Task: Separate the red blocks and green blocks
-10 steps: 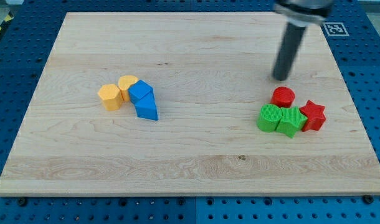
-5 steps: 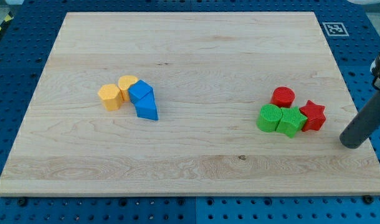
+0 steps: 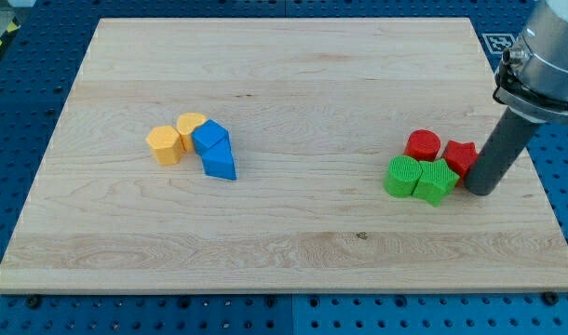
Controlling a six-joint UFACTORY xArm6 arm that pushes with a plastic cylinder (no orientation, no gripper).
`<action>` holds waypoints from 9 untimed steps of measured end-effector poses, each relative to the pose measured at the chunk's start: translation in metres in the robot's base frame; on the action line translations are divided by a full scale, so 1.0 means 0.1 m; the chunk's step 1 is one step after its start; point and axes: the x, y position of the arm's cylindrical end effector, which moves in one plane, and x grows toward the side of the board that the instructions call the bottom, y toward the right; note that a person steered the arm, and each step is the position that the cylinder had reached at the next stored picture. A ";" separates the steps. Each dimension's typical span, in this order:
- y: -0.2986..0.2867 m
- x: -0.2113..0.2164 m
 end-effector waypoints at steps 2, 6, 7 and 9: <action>-0.31 -0.09; -0.68 -0.53; -0.91 -0.53; -1.45 -0.54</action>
